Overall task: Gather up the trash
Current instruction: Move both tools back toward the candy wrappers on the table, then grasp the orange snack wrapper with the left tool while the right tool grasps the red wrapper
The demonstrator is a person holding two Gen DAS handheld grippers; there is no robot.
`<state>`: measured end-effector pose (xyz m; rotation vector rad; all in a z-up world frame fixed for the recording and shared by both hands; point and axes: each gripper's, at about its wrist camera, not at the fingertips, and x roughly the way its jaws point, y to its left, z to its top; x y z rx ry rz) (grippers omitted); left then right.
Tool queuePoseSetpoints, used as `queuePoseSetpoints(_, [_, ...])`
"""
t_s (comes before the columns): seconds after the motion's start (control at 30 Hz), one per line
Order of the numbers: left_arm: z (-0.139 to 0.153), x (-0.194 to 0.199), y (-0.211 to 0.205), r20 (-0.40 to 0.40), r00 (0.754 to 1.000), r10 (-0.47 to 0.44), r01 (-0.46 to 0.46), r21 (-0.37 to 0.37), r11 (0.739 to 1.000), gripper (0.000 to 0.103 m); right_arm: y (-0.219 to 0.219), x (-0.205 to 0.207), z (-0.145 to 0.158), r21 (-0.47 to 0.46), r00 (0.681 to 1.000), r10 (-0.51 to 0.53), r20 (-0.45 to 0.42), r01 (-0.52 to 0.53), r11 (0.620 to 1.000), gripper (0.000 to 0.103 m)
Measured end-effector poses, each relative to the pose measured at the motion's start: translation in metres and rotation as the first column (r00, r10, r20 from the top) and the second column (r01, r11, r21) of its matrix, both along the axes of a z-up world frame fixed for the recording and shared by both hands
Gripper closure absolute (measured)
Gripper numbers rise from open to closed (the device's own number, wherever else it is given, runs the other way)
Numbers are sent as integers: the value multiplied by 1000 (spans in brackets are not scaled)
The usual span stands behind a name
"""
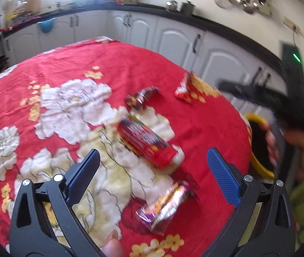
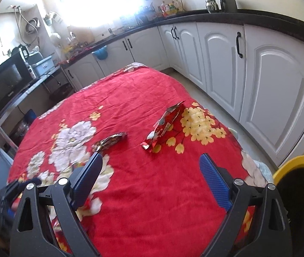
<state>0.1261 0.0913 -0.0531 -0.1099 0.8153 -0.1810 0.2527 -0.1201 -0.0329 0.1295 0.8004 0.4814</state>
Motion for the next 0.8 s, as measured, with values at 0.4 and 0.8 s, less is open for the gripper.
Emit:
queuePoseSetpoints(0.4, [-30, -13, -14, -68, 990, -121, 119, -29, 992, 26, 34, 51, -27, -80, 998, -41, -49, 37, 996, 35])
queuePoseSetpoints(0.8, [-46, -17, -32, -112, 976, -187, 193, 43, 980, 59, 39, 81, -56, -108, 988, -121, -95, 110, 988, 58])
